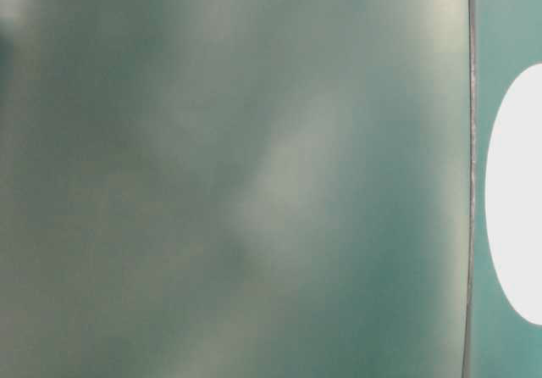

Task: Scoop the yellow hexagonal prism block from the bowl with a spoon using the right arm.
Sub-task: 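Move the right gripper left toward the pink spoon handle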

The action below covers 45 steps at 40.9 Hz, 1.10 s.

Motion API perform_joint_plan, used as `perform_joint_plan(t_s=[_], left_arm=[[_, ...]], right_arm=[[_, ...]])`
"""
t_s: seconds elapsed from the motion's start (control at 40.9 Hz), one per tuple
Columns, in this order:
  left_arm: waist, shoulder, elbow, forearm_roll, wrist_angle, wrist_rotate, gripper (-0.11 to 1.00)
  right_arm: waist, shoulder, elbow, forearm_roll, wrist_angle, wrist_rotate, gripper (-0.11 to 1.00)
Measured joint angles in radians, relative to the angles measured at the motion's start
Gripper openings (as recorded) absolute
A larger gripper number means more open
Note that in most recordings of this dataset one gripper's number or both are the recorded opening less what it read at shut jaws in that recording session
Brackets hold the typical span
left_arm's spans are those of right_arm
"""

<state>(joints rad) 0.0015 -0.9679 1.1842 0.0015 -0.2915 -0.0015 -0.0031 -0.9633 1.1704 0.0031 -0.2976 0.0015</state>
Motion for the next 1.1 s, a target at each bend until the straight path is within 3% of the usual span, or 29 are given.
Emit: perform_joint_plan(t_s=[0.122,0.513,0.611,0.856,1.1], left_arm=[[0.002,0.000,-0.011,0.005,0.057,-0.006,-0.01],[0.021,0.000,-0.015,0.005,0.064,-0.008,-0.01],[0.021,0.000,-0.015,0.006,0.066,-0.006,-0.01],[0.021,0.000,-0.015,0.006,0.067,-0.006,-0.01],[0.021,0.000,-0.015,0.006,0.067,0.005,-0.01]], right_arm=[[0.000,0.008,-0.009,0.000,0.037,0.006,-0.01],[-0.003,0.008,-0.021,0.000,0.061,0.005,0.01],[-0.002,0.008,-0.020,0.000,0.063,0.005,0.11],[-0.003,0.009,-0.021,0.008,0.095,0.008,0.49],[-0.002,0.044,-0.020,0.021,0.098,0.008,0.58]])
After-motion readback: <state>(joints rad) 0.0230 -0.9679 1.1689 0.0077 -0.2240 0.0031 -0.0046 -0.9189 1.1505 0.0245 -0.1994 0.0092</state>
